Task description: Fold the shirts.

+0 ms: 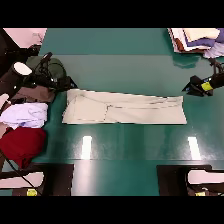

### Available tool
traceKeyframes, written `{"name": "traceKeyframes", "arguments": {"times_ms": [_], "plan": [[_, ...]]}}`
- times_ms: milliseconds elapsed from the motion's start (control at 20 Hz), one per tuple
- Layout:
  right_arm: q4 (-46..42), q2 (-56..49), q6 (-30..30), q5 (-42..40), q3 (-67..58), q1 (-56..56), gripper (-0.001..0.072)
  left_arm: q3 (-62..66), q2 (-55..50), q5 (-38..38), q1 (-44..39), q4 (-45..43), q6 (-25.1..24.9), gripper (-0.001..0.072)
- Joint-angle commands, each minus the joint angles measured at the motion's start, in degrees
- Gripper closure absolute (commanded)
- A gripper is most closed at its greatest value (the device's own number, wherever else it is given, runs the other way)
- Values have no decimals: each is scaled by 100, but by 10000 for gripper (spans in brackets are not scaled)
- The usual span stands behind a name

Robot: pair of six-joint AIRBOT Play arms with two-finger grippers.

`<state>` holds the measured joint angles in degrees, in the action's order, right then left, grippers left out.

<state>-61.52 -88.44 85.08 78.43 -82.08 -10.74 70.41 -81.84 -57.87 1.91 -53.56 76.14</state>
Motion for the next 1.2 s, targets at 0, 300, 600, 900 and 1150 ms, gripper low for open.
{"name": "traceKeyframes", "arguments": {"times_ms": [0, 300, 600, 900, 1150], "plan": [[730, -146, -643, 586, -179, -433, 324, 450, -70, -590, 2, -2, -9, 102], [752, 278, -1572, 693, 1484, -1307, 47, 487, -72, -1073, -42, 35, -258, 672], [776, -264, -1982, 330, 2146, -1346, 137, 487, -76, -940, -518, 35, -260, 672], [800, -640, -1985, 249, 1893, -723, 258, 487, -79, -702, -892, 42, -188, 680], [791, -509, -2107, 304, 1893, -570, 699, 490, -162, -562, -1128, 81, 118, 681]]}}
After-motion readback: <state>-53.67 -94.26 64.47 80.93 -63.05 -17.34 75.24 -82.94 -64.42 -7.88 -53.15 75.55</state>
